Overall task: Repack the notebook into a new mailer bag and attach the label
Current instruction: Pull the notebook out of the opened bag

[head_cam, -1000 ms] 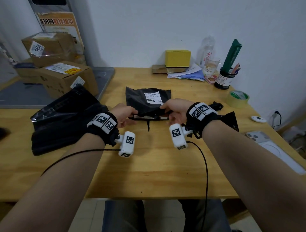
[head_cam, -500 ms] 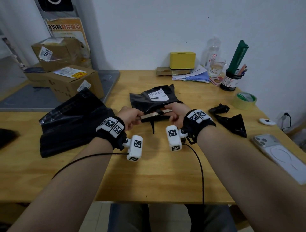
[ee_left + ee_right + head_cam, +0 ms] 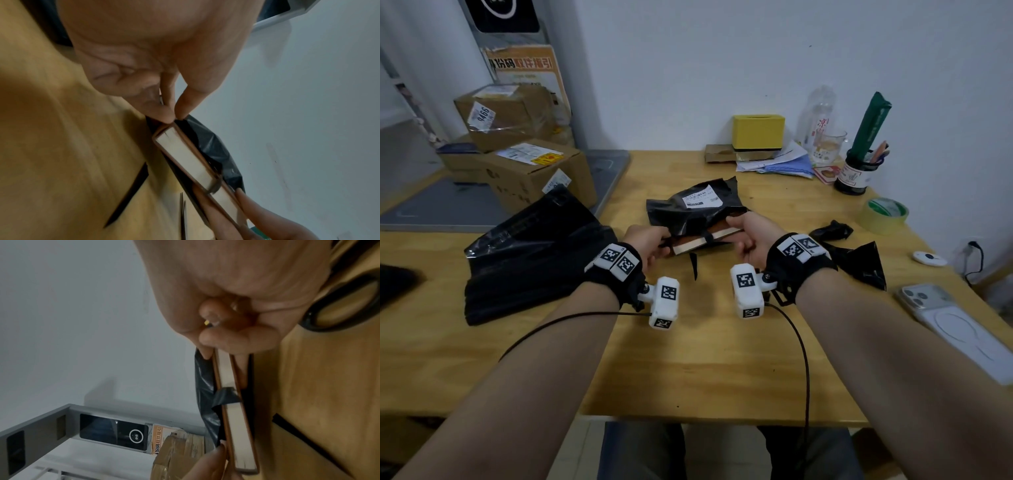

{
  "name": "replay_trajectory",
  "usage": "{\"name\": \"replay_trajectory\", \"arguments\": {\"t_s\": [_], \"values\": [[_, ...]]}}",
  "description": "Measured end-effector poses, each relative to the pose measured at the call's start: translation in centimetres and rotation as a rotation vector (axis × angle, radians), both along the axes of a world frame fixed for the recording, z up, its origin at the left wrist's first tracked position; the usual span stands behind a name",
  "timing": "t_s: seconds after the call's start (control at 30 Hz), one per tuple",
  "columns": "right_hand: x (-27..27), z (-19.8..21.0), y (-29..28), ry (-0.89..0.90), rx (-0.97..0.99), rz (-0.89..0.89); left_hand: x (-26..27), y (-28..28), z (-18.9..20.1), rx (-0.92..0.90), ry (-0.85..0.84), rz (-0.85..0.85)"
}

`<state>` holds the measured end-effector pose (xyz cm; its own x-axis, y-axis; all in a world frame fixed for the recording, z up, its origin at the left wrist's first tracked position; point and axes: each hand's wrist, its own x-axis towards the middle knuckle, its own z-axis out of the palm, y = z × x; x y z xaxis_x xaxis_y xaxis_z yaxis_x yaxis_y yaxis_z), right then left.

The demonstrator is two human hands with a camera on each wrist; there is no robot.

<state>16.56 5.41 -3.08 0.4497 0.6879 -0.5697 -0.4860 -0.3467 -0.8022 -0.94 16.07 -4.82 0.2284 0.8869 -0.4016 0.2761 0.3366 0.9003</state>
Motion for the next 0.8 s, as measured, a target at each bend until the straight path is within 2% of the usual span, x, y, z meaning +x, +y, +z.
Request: {"name": "replay_trajectory", "arguments": {"t_s": [0.23, 0.5, 0.8], "values": [[1.6, 0.7, -1.7, -0.046, 0.019, 0.112, 0.7, 0.9, 0.6, 0.022, -0.028, 0.01], [3.2, 0.7, -4.1, -0.066, -0.007, 0.205, 1.4, 3.0, 1.2, 0.008, 0.031, -0.093], [3.6, -1.2, -3.4, 0.067, 0.051, 0.181, 0.1, 2.6, 0.6, -0.056, 0.068, -0.146]]}}
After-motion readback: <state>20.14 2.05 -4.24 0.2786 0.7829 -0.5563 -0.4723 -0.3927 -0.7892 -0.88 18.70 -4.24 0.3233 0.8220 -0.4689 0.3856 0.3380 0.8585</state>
